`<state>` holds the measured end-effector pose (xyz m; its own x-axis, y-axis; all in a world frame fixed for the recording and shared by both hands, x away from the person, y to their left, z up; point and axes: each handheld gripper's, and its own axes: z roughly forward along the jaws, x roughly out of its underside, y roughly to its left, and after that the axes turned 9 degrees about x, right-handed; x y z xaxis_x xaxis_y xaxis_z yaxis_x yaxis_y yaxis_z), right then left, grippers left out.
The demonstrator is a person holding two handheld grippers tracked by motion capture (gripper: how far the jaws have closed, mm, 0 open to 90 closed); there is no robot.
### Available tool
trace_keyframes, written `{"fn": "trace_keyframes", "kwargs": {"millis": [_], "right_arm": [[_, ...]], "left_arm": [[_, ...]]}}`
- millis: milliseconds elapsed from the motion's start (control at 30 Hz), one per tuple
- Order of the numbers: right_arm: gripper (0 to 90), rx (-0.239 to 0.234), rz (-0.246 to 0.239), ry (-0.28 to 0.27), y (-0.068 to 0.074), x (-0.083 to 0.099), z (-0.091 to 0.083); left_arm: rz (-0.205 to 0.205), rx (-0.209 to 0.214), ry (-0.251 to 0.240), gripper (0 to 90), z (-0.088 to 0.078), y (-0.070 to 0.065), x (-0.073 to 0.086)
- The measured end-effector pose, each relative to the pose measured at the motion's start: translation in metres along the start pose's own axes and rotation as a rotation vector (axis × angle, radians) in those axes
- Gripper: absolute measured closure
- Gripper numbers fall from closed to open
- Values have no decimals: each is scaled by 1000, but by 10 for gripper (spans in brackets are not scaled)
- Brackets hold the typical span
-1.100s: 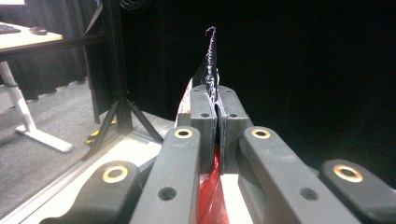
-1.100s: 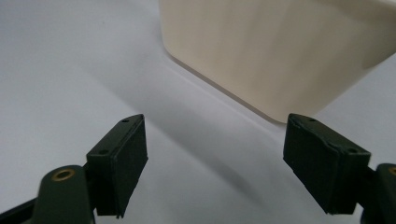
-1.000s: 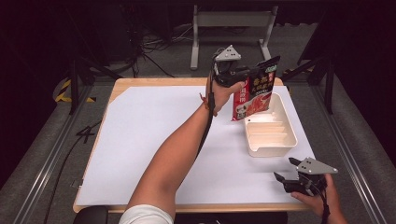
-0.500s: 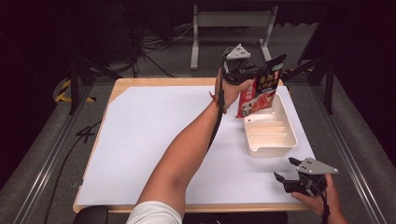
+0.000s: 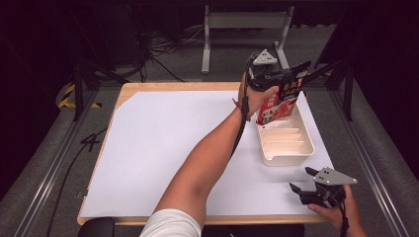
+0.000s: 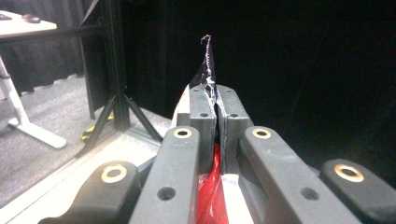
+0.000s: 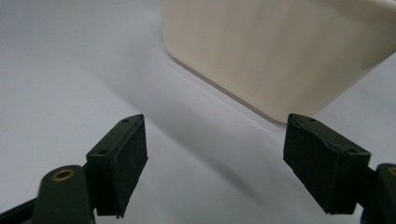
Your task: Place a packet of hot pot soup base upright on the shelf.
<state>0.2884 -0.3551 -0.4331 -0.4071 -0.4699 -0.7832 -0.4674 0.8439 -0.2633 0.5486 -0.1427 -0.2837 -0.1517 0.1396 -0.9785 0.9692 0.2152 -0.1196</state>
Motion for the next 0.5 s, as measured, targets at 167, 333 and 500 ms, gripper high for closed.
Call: {"fn": "trace_keyframes", "kwargs": {"millis": [167,333,500], "right_arm": [[218,-1,1,1,0,0,0],[219,-2,-3,4,1,0,0],[220,-3,-6,10,2,0,2]], "left_arm": [[-21,6,14,867,4,2,13],[-37,0,24,861,3,6,26],[-11,-21,55,852,-3,7,26]]}}
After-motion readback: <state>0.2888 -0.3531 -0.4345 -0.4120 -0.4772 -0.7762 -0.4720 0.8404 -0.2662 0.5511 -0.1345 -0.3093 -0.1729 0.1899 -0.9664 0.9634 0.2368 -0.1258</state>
